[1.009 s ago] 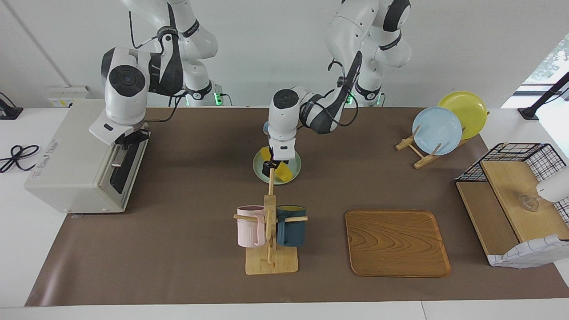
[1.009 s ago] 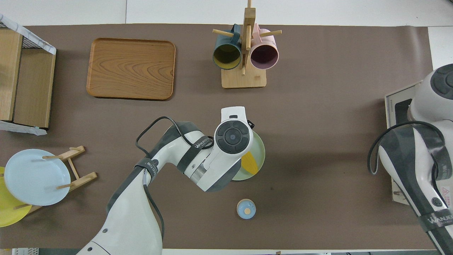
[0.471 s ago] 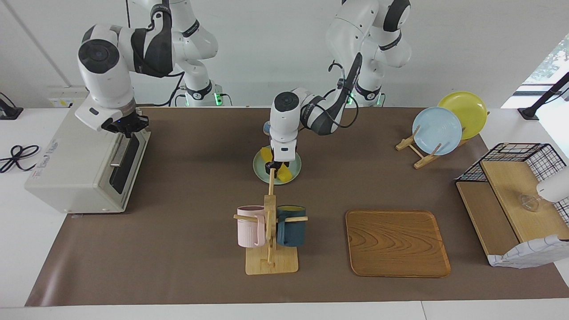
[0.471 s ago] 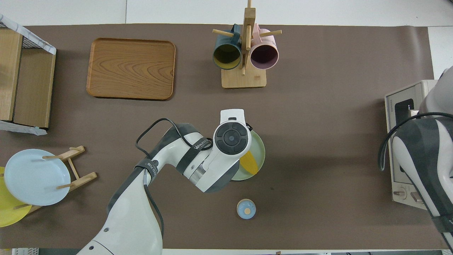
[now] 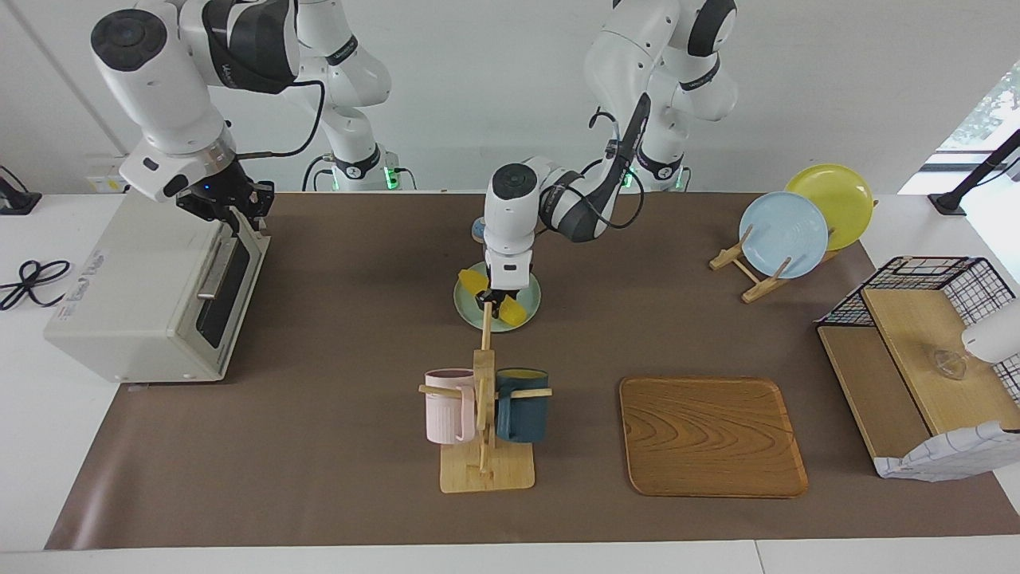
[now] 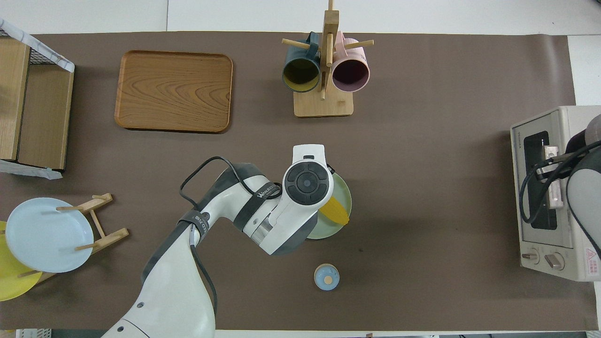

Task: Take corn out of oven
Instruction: 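Carry the corn with the left gripper onto the wooden tray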

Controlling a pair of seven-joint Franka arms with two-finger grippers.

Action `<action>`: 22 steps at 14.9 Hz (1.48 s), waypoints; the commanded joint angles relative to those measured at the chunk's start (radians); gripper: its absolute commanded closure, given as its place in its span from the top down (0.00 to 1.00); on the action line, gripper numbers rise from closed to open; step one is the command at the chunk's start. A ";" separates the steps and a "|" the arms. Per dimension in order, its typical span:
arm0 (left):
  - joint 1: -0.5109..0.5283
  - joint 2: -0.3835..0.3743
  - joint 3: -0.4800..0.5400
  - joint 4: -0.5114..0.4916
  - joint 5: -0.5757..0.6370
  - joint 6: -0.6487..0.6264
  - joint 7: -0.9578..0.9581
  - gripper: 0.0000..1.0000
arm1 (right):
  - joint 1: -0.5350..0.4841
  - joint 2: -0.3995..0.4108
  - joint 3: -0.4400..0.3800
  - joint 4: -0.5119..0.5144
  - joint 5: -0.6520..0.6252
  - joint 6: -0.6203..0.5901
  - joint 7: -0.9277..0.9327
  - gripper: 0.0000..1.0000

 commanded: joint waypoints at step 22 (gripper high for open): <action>0.569 0.344 0.007 0.696 -0.034 -0.443 1.151 0.00 | 0.064 0.081 -0.025 0.275 0.020 -0.183 0.082 1.00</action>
